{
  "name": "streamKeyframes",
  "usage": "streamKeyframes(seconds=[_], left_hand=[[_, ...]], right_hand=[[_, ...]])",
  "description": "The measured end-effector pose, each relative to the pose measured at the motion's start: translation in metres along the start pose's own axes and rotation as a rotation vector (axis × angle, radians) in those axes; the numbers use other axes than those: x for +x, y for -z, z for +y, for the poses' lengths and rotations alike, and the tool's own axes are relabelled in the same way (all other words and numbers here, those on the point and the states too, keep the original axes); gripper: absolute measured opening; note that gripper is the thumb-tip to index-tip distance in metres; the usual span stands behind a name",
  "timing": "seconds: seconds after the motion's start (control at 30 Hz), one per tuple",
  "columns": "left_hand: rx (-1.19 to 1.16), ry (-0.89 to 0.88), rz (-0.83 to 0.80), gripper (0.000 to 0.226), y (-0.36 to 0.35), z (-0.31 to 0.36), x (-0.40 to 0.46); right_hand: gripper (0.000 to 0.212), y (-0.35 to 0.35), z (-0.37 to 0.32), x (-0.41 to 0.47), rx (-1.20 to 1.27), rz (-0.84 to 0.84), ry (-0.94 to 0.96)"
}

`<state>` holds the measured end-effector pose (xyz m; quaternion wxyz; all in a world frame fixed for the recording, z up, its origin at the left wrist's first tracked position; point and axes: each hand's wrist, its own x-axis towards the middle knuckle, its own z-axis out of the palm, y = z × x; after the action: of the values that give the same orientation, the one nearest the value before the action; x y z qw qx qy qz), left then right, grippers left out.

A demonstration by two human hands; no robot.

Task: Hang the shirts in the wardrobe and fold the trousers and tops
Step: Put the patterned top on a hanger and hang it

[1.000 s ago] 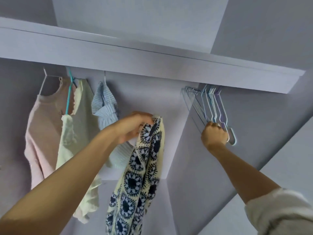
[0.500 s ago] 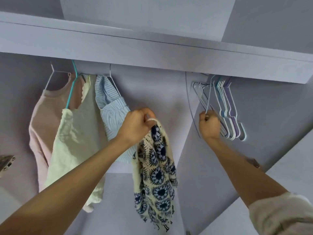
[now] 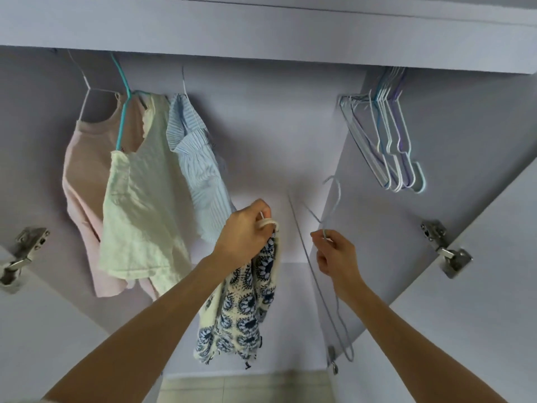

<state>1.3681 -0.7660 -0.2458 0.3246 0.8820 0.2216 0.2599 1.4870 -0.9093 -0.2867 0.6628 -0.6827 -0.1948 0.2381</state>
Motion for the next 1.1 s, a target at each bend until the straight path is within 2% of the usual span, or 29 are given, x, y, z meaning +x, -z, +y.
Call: streamKeyframes(seconds=[0.07, 0.17, 0.23, 0.27, 0.33, 0.4, 0.47, 0.57, 0.67, 0.77, 0.87, 0.93, 1.0, 1.03, 1.1], left_hand=[[-0.147, 0.065, -0.049, 0.022, -0.003, 0.0, -0.008], [-0.378, 0.115, -0.101, 0.025, -0.003, 0.004, -0.015], [-0.458, 0.132, -0.082, 0.024, 0.0, 0.008, -0.018], [-0.486, 0.142, -0.062, 0.024, 0.003, 0.008, -0.018], [-0.51, 0.146, -0.073, 0.022, 0.011, 0.004, -0.021], [-0.452, 0.169, -0.219, 0.016, 0.019, -0.01, -0.028], [-0.271, 0.223, -0.426, 0.019, 0.021, -0.03, -0.039], [0.051, 0.338, -0.522, 0.027, 0.02, -0.07, -0.063], [0.209, 0.478, -0.456, 0.029, 0.028, -0.107, -0.088], [0.319, 0.547, -0.404, 0.02, 0.037, -0.123, -0.1], [0.432, 0.589, -0.149, 0.007, 0.039, -0.119, -0.099], [0.469, 0.592, 0.014, 0.014, 0.041, -0.117, -0.095], [0.413, 0.59, 0.114, 0.02, 0.044, -0.115, -0.09], [0.309, 0.609, 0.135, 0.021, 0.047, -0.113, -0.086], [-0.074, 0.726, 0.087, 0.02, 0.056, -0.11, -0.081]], right_hand=[[0.012, -0.009, 0.001, -0.013, 0.041, -0.082, 0.047], [0.018, -0.024, -0.004, -0.025, 0.029, -0.212, 0.093], [0.012, -0.031, -0.006, -0.03, -0.005, -0.278, 0.089], [0.007, -0.034, -0.007, -0.032, -0.041, -0.284, 0.099], [0.019, -0.035, -0.011, -0.03, -0.145, -0.21, 0.177], [0.023, -0.034, -0.018, -0.025, -0.182, -0.146, 0.276], [0.021, -0.029, -0.024, -0.019, -0.187, -0.138, 0.353], [0.019, -0.017, -0.023, -0.009, -0.125, -0.13, 0.365], [0.016, -0.002, -0.019, -0.002, -0.098, -0.137, 0.295], [0.024, 0.008, -0.006, -0.002, -0.075, -0.178, 0.213], [0.018, 0.01, 0.006, -0.003, -0.036, -0.175, 0.138], [0.03, 0.008, 0.013, -0.005, -0.145, -0.127, 0.233], [0.033, 0.005, 0.017, -0.006, -0.293, -0.076, 0.39], [0.031, 0.004, 0.019, -0.007, -0.327, -0.06, 0.43], [0.028, 0.004, 0.019, -0.009, -0.284, -0.043, 0.41]])
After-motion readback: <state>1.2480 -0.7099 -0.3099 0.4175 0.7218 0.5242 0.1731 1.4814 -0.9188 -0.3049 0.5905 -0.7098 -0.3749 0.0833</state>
